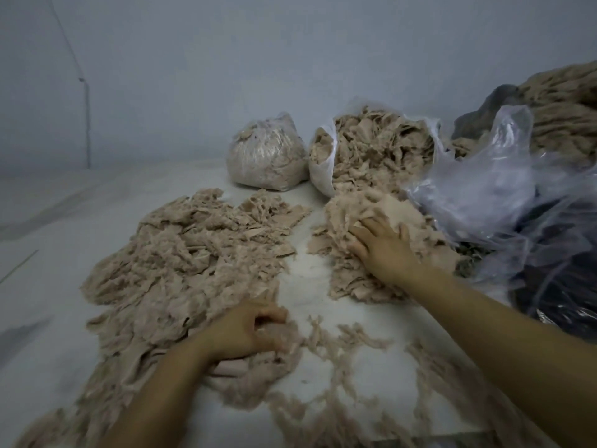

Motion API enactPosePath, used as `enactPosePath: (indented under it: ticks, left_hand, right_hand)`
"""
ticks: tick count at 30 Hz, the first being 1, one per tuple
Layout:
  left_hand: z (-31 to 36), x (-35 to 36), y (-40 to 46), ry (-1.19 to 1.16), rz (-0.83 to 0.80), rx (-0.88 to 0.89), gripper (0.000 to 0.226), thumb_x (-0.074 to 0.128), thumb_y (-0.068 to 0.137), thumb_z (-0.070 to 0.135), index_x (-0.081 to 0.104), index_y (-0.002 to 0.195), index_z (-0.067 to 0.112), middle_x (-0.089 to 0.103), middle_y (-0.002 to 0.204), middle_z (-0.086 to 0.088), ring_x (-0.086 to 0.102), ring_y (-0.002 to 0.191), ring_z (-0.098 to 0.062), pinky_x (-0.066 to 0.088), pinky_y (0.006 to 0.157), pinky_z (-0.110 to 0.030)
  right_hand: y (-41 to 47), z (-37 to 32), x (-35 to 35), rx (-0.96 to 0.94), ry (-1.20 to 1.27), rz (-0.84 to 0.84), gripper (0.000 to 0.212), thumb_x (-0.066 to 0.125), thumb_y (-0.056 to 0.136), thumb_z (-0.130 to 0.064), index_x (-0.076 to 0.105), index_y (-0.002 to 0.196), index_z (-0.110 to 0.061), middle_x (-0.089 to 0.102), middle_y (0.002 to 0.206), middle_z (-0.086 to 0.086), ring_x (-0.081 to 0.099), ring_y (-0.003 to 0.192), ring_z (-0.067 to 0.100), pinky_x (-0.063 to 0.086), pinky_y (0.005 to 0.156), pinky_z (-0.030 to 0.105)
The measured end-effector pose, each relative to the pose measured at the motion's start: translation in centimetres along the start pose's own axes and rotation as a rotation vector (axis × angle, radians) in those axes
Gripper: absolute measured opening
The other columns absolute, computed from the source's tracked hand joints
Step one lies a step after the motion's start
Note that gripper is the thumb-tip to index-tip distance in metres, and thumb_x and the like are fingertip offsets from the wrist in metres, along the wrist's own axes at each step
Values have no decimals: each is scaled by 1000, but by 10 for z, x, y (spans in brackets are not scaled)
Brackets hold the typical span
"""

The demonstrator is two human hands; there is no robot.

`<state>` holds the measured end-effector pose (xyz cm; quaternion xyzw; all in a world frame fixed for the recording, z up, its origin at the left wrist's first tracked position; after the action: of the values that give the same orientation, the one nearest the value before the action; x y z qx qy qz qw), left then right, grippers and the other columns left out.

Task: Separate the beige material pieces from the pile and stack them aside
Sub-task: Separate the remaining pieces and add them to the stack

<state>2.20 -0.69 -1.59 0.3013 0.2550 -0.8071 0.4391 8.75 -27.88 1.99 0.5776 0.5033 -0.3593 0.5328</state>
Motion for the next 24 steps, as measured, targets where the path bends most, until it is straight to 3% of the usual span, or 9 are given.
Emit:
enactPosePath:
  ticks: [2, 5, 8, 12, 15, 17, 19, 22, 24]
  left_hand:
    - [-2, 6, -1, 28, 18, 32, 11, 65, 88, 10, 69, 85, 20, 53, 124, 7, 50, 116, -3, 40, 90, -7]
    - [-8, 10, 3, -64, 158, 36, 24, 55, 93, 4, 57, 71, 15, 61, 106, -12, 56, 106, -22, 40, 83, -16]
    - [-10, 9, 6, -231, 272, 5, 27, 49, 96, 7, 48, 71, 14, 57, 88, -23, 53, 85, -21, 37, 65, -14]
    - [-14, 11, 5, -312, 328, 7, 29, 45, 99, 12, 47, 70, 15, 46, 70, -4, 47, 68, -14, 36, 60, -16]
    - [-10, 12, 10, -239, 348, 13, 27, 43, 99, 14, 41, 73, 14, 40, 68, -1, 37, 63, -13, 31, 62, -28]
    - [-1, 10, 11, -217, 362, 73, 26, 43, 99, 14, 43, 73, 16, 42, 67, 3, 38, 59, -7, 32, 60, -24]
    - [11, 6, 11, -228, 375, 153, 26, 46, 98, 10, 47, 73, 18, 46, 65, 6, 41, 55, 2, 34, 57, -15]
    - [24, 4, 6, -388, 369, 201, 23, 50, 96, 6, 55, 75, 15, 54, 64, 6, 49, 57, 1, 41, 60, -13]
    - [30, 2, 3, -584, 365, 195, 20, 49, 96, 8, 57, 78, 10, 59, 64, 3, 56, 58, -5, 47, 60, -17]
  right_hand:
    - [-1, -1, 0, 10, 30, 101, 41, 33, 102, -38, 45, 138, -21, 34, 150, 2, 23, 142, 23, 10, 113, 49]
    - [-24, -25, -1, -243, 358, 375, 39, 37, 100, -30, 62, 122, -9, 59, 127, 8, 51, 121, 24, 32, 108, 38]
    - [-59, -51, 32, -442, 481, -71, 36, 40, 102, -26, 60, 128, -12, 57, 135, 3, 49, 127, 14, 32, 111, 26]
    - [-105, -51, 51, -534, 474, -418, 44, 35, 101, -39, 51, 138, -21, 40, 148, -12, 25, 136, -7, 16, 113, 11]
    - [-143, -44, 45, -519, 584, -462, 48, 36, 98, -52, 61, 129, -25, 47, 142, -17, 32, 134, -10, 26, 112, 14]
    - [-147, -47, 36, -336, 819, -355, 43, 44, 94, -56, 74, 105, -26, 68, 116, -15, 58, 111, -4, 46, 98, 20]
    - [-127, -59, 27, -106, 968, -203, 38, 52, 86, -60, 71, 97, -30, 69, 100, -15, 63, 94, 1, 51, 86, 24]
    - [-95, -90, 25, -110, 865, -291, 50, 75, 74, -47, 54, 116, -31, 54, 118, -12, 53, 109, 6, 48, 92, 26]
    - [-82, -103, 33, -154, 830, -302, 47, 83, 70, -35, 57, 108, -23, 57, 116, -1, 55, 105, 10, 47, 91, 29]
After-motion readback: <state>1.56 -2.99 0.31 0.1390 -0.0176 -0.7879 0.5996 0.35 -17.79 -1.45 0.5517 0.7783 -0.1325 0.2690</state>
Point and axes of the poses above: each hand's wrist, its own y-axis towards the middle knuckle, its own x-axis out of the palm, z = x × y, the point moved 2 cm from there along y, towards the middle knuckle
